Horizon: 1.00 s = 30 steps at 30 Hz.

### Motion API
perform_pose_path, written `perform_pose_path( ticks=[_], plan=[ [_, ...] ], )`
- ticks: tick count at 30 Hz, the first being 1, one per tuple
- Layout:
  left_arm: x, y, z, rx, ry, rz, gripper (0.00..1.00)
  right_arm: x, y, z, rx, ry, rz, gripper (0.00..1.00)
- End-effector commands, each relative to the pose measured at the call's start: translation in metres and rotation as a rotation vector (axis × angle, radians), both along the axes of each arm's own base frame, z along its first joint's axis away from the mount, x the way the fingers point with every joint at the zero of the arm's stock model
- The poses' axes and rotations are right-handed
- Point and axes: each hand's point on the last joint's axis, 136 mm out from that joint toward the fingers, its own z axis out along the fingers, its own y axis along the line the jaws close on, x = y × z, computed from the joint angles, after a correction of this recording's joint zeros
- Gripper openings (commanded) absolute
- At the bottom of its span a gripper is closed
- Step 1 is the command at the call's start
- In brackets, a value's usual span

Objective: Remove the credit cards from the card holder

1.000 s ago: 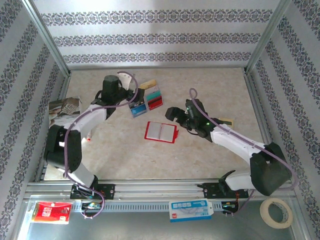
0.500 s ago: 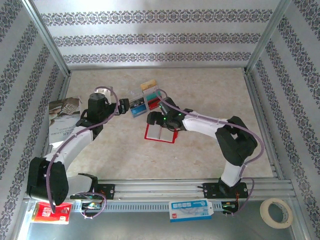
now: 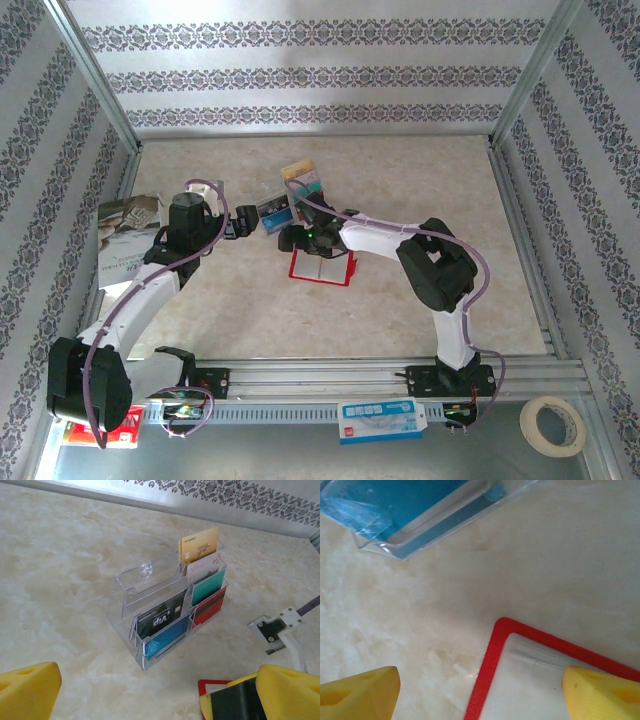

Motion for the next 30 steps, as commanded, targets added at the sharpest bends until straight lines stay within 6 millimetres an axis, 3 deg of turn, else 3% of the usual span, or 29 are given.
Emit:
perform_pose_path(
  ticks=[1, 5, 8, 14, 18, 24, 30],
  plan=[
    [-0.005, 0.002, -0.003, -0.007, 0.009, -0.013, 1.00, -0.026, 0.006, -0.018, -0.030, 0.078, 0.069, 0.84],
    [-0.006, 0.002, -0.004, -0.002, 0.004, -0.013, 1.00, -0.049, 0.005, -0.029, -0.028, 0.136, 0.119, 0.81],
    [-0.006, 0.002, -0.004, -0.002, -0.003, -0.013, 1.00, -0.058, -0.001, -0.025, -0.027, 0.132, 0.139, 0.80],
    [-0.003, 0.001, -0.003, -0.009, -0.004, -0.016, 1.00, -0.042, -0.001, 0.028, 0.001, -0.023, 0.151, 0.80],
    [-0.004, 0.000, -0.001, -0.014, -0.003, -0.022, 1.00, -0.037, -0.016, 0.055, -0.065, -0.136, 0.187, 0.81],
    [-0.003, -0.003, -0.003, -0.034, 0.005, -0.026, 1.00, -0.061, -0.046, 0.036, -0.255, -0.117, 0.367, 0.79],
    [-0.001, -0.005, -0.004, -0.052, 0.016, -0.027, 1.00, -0.074, -0.050, 0.014, -0.353, -0.059, 0.428, 0.72]
  ],
)
